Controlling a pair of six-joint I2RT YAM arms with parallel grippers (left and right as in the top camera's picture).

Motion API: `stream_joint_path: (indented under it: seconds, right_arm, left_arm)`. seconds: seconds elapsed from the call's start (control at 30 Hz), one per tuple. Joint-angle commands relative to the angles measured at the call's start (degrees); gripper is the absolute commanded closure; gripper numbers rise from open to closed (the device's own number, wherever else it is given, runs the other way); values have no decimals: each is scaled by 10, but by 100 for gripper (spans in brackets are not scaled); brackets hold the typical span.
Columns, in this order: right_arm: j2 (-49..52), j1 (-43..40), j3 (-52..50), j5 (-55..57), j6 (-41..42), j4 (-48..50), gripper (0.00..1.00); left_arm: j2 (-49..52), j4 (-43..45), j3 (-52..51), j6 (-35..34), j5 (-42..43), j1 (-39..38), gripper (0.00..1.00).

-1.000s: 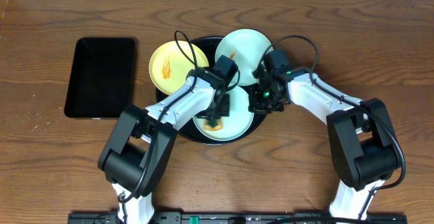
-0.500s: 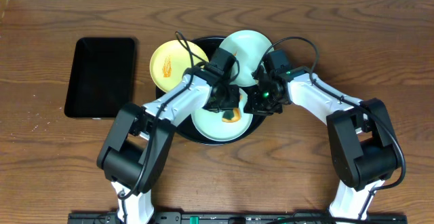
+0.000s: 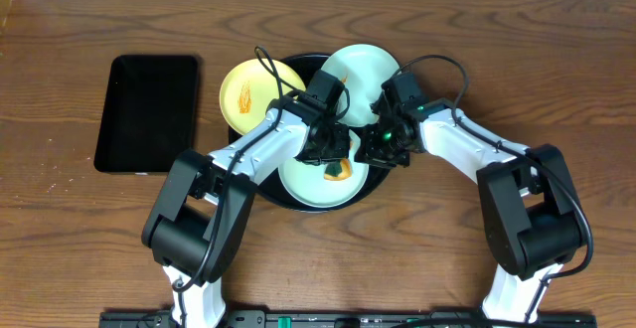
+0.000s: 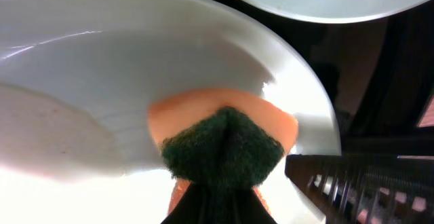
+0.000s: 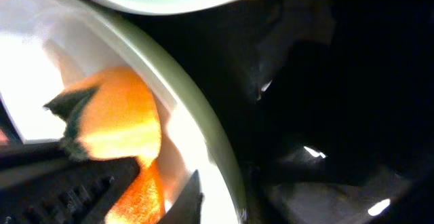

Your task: Clean dirty plates on tray and stack at the side

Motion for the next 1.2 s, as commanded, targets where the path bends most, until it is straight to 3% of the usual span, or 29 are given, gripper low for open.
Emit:
stream_joint_path:
  seconds: [0.0,0.27,0.6,0.87,1.17]
  right_arm:
    - [15,10,-10,-4,20,3,99]
    - [18,5,-10,-105,-50,50,99]
    - [15,0,-10,-125,-89,50,99]
    - [-20,-16,-9,-121,-111,49,99]
    - [-94,-34,-9,-49,-134,50,99]
  left_arm:
    - [10,-4,-4,-2,7,0,93]
    - [10,-4,-4,-1,12,0,93]
    - [-10,-4,-1,-1,72,0,93]
    - [-130,-5,0,-1,70,14,93]
    - [-280,-24,0,-14,70,121,92]
